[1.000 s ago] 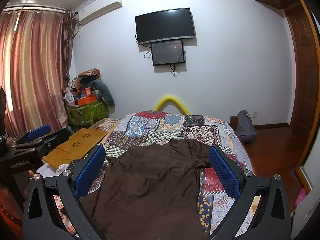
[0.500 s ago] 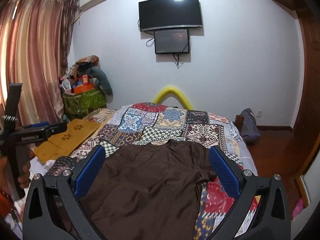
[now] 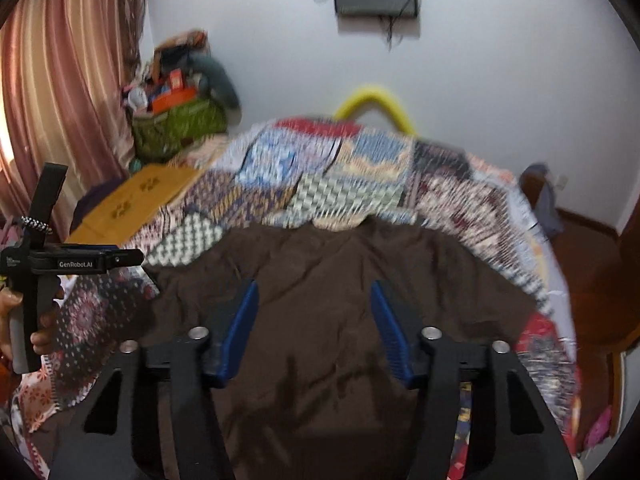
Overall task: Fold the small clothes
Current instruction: 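Grasp the brown garment edge with the left gripper and lift it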
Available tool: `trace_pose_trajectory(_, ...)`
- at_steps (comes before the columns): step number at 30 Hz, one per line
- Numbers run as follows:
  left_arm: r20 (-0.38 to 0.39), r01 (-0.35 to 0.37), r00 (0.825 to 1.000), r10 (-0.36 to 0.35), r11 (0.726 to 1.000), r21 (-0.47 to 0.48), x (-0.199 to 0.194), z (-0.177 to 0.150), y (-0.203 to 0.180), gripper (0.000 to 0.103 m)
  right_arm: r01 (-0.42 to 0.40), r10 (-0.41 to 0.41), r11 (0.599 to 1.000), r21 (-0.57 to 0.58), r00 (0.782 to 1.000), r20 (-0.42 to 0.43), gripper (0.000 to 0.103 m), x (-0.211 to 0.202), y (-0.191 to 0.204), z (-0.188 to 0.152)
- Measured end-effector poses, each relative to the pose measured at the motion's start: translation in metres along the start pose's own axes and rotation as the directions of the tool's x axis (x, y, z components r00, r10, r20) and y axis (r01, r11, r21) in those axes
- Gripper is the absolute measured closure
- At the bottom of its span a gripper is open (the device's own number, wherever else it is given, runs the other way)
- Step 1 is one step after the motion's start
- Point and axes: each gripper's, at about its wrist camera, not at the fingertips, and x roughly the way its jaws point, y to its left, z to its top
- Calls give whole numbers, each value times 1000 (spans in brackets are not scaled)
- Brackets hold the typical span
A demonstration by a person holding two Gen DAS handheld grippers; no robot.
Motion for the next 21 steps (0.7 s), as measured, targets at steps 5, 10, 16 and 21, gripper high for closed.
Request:
trace_pose_trajectory(5,-106,103,988,-112,991,-86,33,-8,10,56,-46,45,999,-12,993,-109,65,47,0,-6)
trace_pose_trajectory(10,-139,203,964,-228,964,-171,56,-4,16,56,-80,77,997,-11,983,-165,65,72,-2,-9)
trace_pose_trajectory(16,-80,260,954,-288,933,-250,81,15,29,74,-87,77,995,-42,978,-193,65,80,-3,-12)
trace_pose_trajectory(21,-6,283,957,-291,935,-215,76,33,23,96,-104,96,994,-28,975,-200,65,80,-8,-11)
